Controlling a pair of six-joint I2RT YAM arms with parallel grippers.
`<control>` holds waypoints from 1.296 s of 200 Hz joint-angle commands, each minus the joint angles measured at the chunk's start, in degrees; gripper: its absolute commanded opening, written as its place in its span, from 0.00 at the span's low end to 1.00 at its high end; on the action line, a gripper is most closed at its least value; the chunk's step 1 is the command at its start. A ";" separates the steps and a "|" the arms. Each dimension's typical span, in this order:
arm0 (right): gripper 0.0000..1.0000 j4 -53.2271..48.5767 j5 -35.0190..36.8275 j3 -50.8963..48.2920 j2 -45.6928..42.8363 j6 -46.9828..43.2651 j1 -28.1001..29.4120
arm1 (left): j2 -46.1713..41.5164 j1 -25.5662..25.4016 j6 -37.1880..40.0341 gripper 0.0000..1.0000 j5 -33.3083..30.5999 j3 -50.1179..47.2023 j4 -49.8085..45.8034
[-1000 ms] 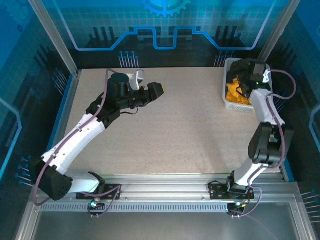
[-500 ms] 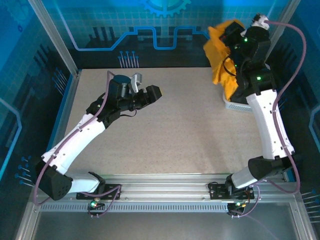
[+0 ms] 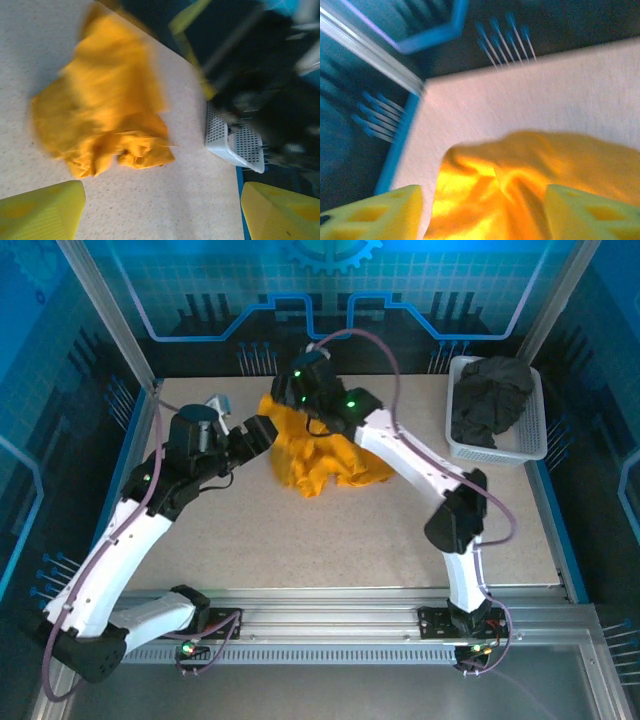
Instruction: Fold and stack the t-shirts
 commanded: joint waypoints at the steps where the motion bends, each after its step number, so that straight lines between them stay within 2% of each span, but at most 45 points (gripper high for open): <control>1: 0.72 -7.62 -5.05 1.07 -3.10 0.76 -1.75 | -1.80 1.48 -1.67 0.83 -1.58 -2.72 -7.95; 28: 0.69 -4.23 -5.57 -15.56 -11.19 -0.52 -5.42 | -1.74 2.03 -2.84 0.83 0.08 -6.20 -10.34; 45: 0.65 -4.86 -8.87 -25.08 -14.47 1.06 -8.90 | -0.88 2.71 -5.16 0.83 0.38 -8.87 -11.47; 62: 0.64 -5.87 -10.47 -33.66 -16.11 1.41 -11.04 | 0.29 6.18 -9.82 0.82 5.32 -13.22 -9.64; 86: 0.65 -3.63 -15.36 -42.04 -16.11 3.05 -13.58 | 3.19 10.48 -17.28 0.80 12.72 -19.56 -2.21; 106: 0.66 -2.27 -18.38 -42.82 -12.56 3.25 -14.99 | 7.98 10.92 -17.53 0.79 13.06 -19.51 3.29; 129: 0.65 -3.41 -19.71 -39.51 -6.69 3.13 -15.58 | 17.09 11.01 -14.79 0.76 12.76 -14.53 5.94; 163: 0.59 -7.30 -20.74 -35.82 0.50 4.41 -17.32 | 30.99 11.01 -9.09 0.73 11.33 -3.61 5.74; 198: 0.47 -8.15 -20.16 -35.82 2.53 4.70 -19.07 | 43.20 11.10 -5.98 0.73 9.94 6.70 2.40; 207: 0.41 -8.48 -20.01 -35.68 2.76 4.44 -19.53 | 45.71 11.08 -5.70 0.68 9.72 8.97 1.22; 221: 0.27 -8.82 -19.98 -35.73 2.61 3.75 -20.31 | 49.04 11.10 -4.51 0.58 8.31 12.39 -0.96; 237: 0.17 -9.17 -19.49 -35.95 1.86 3.09 -20.98 | 51.84 11.10 -3.28 0.48 7.10 15.19 -1.99; 245: 0.12 -9.30 -19.26 -36.18 1.25 2.60 -21.31 | 53.08 11.18 -2.46 0.37 6.91 16.64 -2.28; 259: 0.04 -9.93 -18.36 -36.33 0.09 1.81 -21.86 | 54.68 11.43 -1.07 0.09 6.55 18.91 -2.80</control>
